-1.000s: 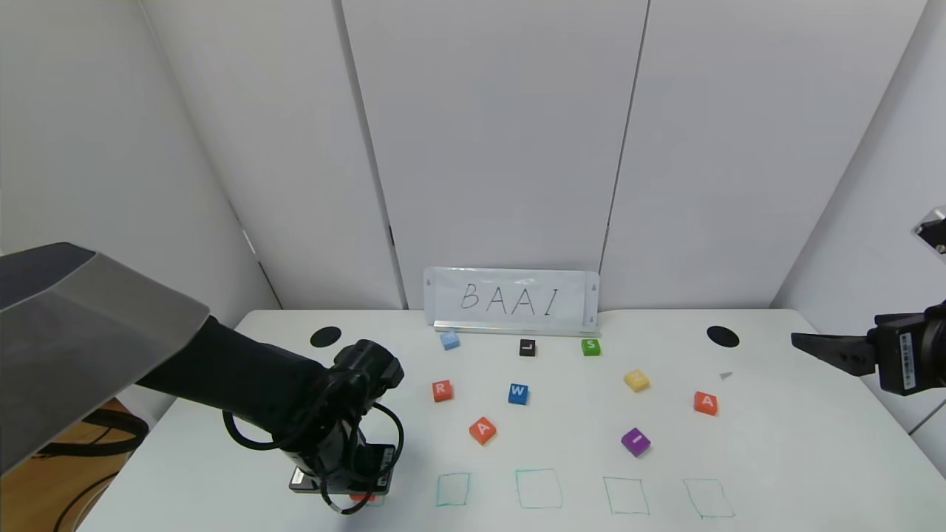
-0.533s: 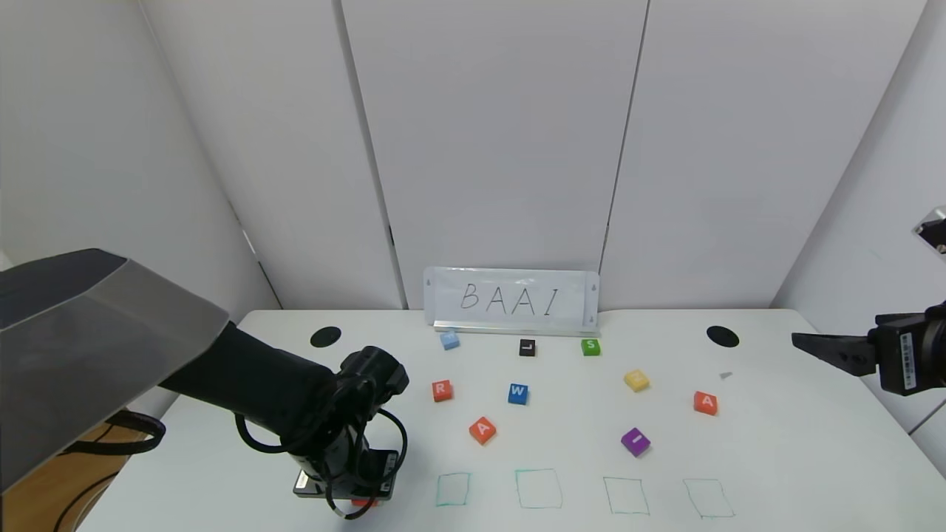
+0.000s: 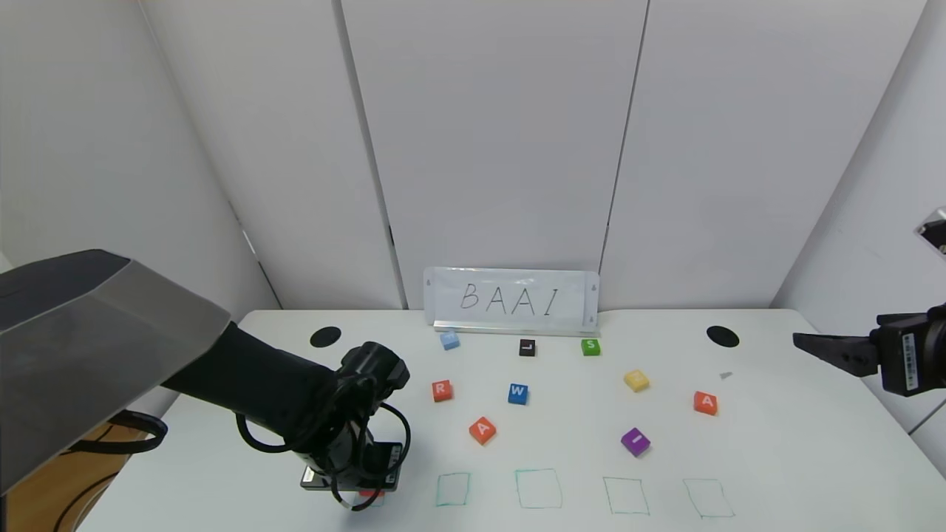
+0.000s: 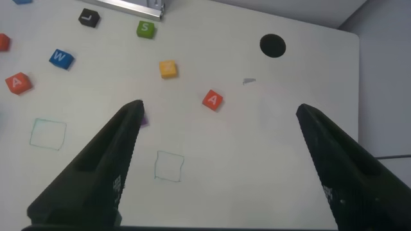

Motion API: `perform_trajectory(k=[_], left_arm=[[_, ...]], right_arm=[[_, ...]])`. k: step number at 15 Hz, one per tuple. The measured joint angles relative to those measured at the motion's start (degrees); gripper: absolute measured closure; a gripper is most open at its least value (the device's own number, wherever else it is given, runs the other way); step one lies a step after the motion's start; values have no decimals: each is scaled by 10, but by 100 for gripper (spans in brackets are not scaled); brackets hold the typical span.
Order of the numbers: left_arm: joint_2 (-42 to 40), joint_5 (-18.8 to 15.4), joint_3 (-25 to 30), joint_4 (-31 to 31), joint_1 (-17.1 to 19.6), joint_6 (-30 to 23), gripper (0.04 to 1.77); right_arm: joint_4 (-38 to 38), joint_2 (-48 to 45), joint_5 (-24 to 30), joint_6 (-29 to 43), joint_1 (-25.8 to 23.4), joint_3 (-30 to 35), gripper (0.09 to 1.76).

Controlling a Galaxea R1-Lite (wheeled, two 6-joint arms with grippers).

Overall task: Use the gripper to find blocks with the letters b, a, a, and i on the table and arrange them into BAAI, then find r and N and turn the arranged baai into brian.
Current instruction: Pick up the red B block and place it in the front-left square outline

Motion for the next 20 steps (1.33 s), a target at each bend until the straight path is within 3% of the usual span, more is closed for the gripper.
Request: perform_trajectory(k=[10,16,20], left_arm=[[1,-3,9,-4,1,1,131],[-3,-4,10,-3,0,1,70],[-18,-3,7,-2,-2,0,45]], right_arm=[[-1,1,-3,0,6,3,14],[-1,1,-4,0,7,4,14],[-1,1,-6,0,12,5,14]])
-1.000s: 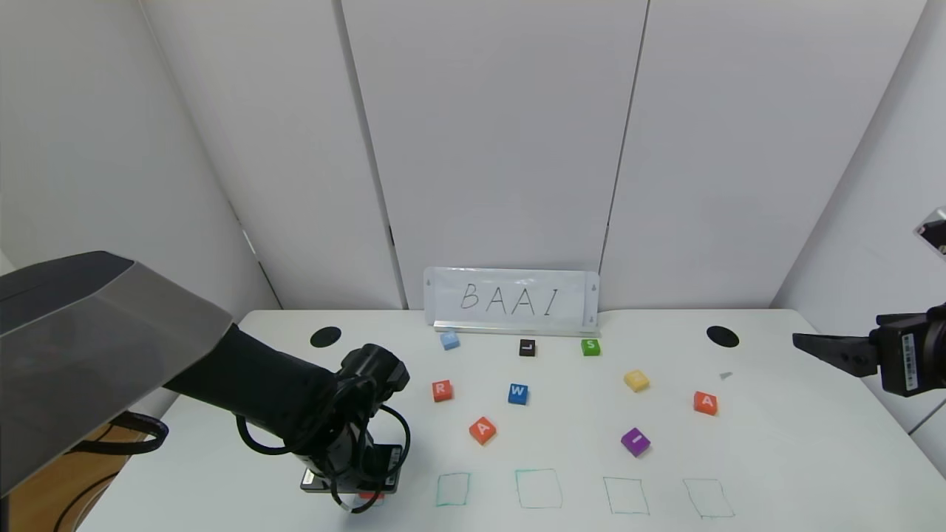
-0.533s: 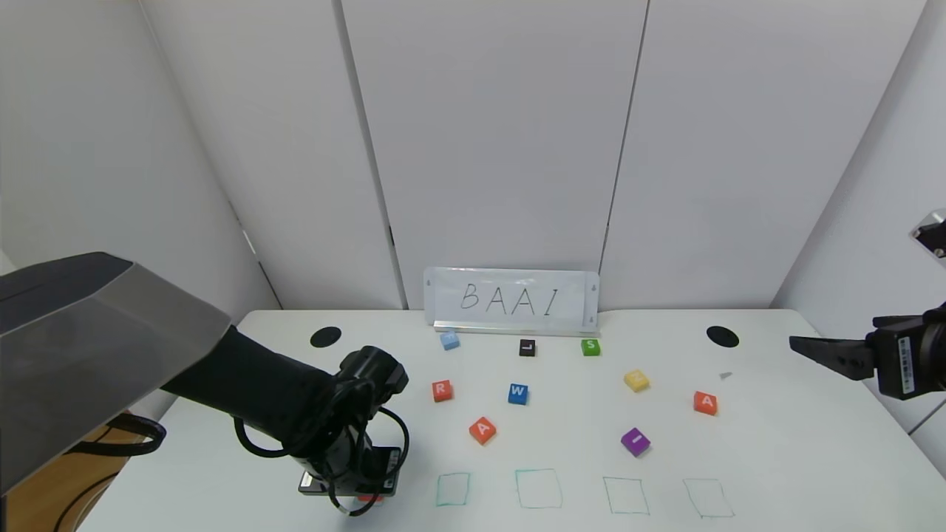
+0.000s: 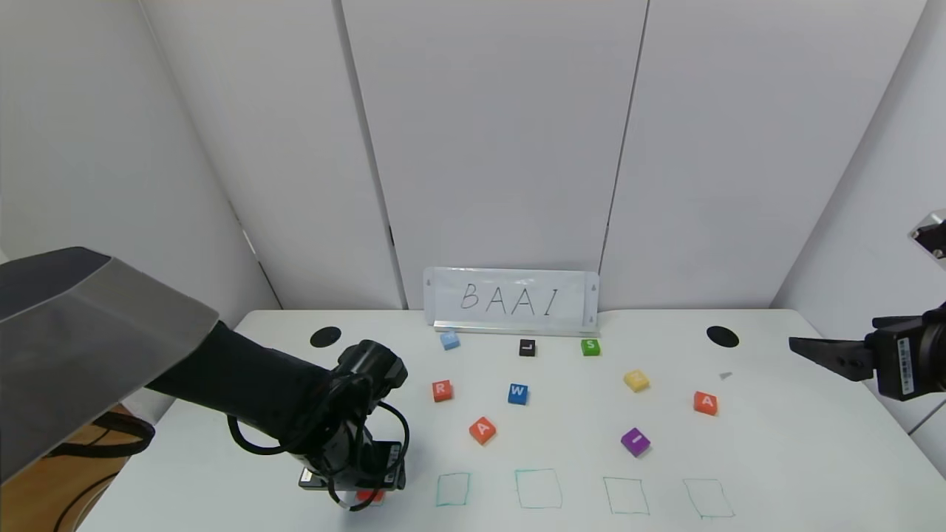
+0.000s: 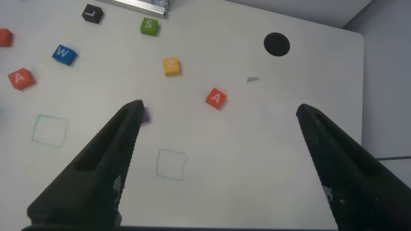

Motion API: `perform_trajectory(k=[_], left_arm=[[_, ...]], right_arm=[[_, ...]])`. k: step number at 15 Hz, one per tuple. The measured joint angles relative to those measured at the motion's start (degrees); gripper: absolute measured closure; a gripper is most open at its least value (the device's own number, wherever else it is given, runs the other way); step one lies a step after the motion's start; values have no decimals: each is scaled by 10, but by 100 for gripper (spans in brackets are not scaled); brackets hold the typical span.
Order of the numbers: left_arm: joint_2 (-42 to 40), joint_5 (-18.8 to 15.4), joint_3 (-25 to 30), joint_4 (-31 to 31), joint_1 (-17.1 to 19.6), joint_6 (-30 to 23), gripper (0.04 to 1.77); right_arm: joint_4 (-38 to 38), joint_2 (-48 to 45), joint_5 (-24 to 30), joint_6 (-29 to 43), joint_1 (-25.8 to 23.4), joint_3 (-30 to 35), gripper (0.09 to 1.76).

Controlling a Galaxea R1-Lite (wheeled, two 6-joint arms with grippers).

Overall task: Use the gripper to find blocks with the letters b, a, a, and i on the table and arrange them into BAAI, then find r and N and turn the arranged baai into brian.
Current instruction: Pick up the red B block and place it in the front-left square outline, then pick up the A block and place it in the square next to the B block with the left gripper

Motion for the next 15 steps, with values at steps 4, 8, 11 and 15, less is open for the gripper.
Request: perform_trajectory(k=[4,8,11,15], left_arm=[[-15,3,-10,1,-1,0,31],[-33,8,-26,5,-1,0,23],[-46,9,-45,11,-1,2,18],[-51,11,-101,49,-19,5,15]], right_arm=[[0,0,0,0,3,2,14],[0,-5,0,1,4,3,14],[0,-9,0,0,4,4,14],[1,-11,-1,1,20,9,14]])
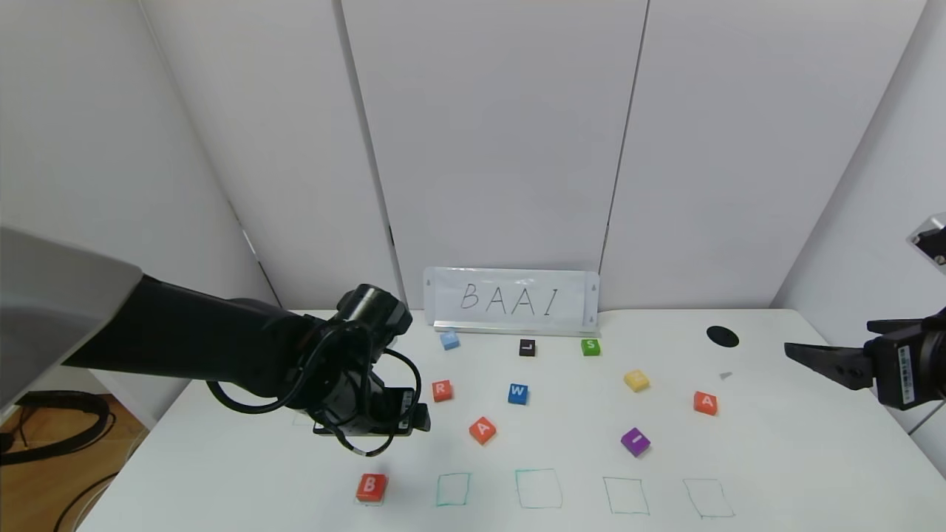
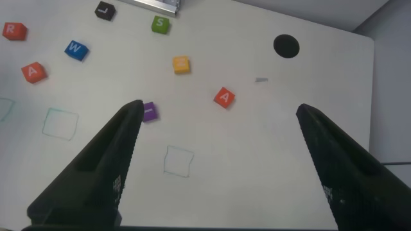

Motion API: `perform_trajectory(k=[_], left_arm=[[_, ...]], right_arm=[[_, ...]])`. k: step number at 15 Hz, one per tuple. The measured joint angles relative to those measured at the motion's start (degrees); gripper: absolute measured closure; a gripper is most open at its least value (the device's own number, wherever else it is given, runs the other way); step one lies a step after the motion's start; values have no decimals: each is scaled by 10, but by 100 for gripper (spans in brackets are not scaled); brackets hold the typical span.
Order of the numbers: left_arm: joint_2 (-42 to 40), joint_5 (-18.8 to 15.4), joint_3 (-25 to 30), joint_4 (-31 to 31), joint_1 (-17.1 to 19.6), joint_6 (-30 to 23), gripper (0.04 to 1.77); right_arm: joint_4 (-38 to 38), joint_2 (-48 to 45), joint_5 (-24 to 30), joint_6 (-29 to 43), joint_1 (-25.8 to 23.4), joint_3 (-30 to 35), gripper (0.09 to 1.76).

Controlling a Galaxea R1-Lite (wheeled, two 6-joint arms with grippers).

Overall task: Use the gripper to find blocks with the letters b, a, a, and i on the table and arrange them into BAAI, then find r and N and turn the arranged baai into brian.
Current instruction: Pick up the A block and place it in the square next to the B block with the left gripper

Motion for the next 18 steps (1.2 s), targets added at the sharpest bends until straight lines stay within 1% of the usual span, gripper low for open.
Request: perform_trajectory(k=[3,5,9,11,13,15,16,18], left_arm=[[6,-2,-65,72,-16,18,13],[18,-3,-91,78,-29,55,12],[42,-9,-109,71,-43,129,11],[55,-11,-125,69,-44,177,11],[66,-34,-139,68,-43,224,11],[76,-61,-147,68,-37,284,11],[83,-72,-155,68,-33,310,11],[99,-88,-177,72,-29,345,10]], right_arm=[[-1,-2,-11,0,9,3,14],[-1,-4,-11,1,10,4,14],[0,-5,-12,0,20,7,14],[0,-7,-16,0,32,11,14],[-1,-9,-44,1,45,15,14],[-2,-10,-70,2,66,19,14],[-3,-11,-75,3,74,21,14],[-4,-13,-76,4,80,22,14]])
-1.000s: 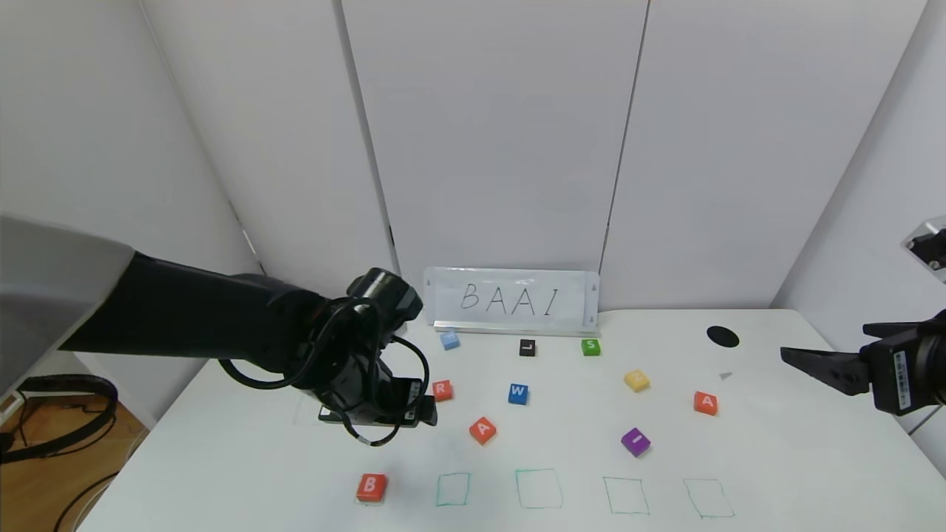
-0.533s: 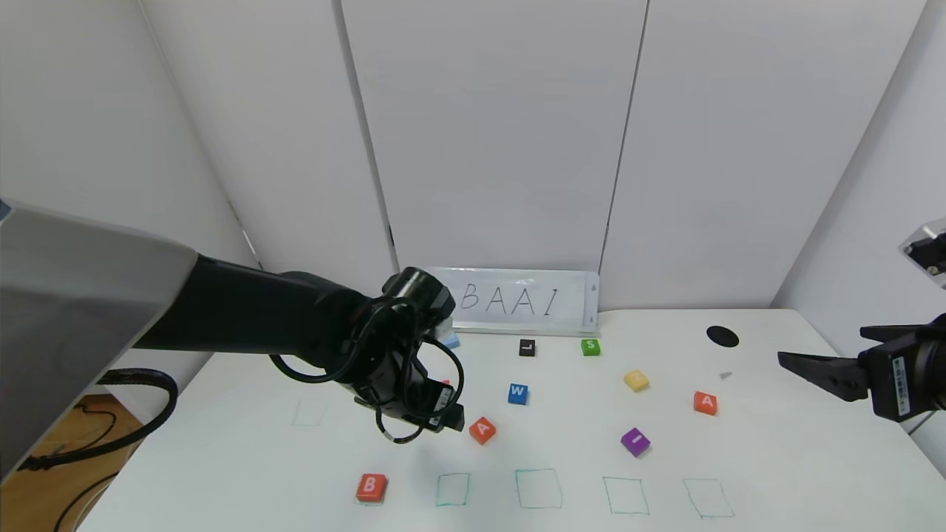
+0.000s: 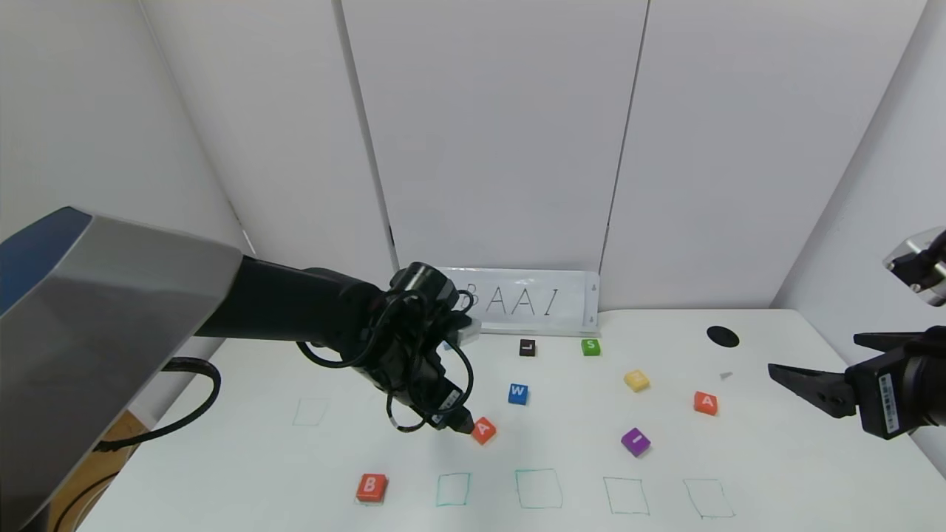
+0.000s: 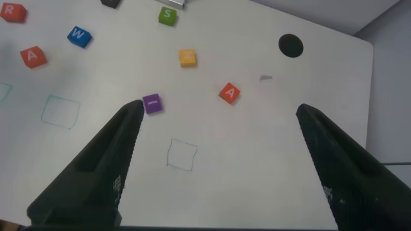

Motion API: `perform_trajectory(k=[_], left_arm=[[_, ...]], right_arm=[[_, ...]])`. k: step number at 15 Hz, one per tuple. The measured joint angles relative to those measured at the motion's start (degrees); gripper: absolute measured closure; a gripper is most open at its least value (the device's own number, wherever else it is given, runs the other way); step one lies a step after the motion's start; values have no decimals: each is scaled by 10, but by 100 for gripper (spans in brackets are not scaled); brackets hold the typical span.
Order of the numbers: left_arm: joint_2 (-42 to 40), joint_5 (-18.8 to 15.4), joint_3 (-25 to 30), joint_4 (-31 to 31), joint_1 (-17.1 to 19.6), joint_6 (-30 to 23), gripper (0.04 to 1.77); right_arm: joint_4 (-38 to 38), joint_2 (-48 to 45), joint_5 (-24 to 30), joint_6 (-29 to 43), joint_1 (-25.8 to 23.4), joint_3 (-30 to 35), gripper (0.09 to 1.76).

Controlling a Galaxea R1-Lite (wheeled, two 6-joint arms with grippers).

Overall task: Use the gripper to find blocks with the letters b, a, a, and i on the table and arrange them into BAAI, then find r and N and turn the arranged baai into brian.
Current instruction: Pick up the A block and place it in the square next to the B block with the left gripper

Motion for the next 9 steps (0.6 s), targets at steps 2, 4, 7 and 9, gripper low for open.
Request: perform_trajectory(k=[2,4,7,9], left_arm=[[20,-5,-22,1,0,19,10],[41,-6,-42,2,-4,23,10],[70,-7,-59,3,-19,14,10],[84,-7,-62,3,-26,1,10]], right_arm=[[0,-4,0,0,2,0,14],[1,-10,0,0,2,0,14],[1,-18,0,-2,3,2,14],[2,-23,0,-3,3,2,14]])
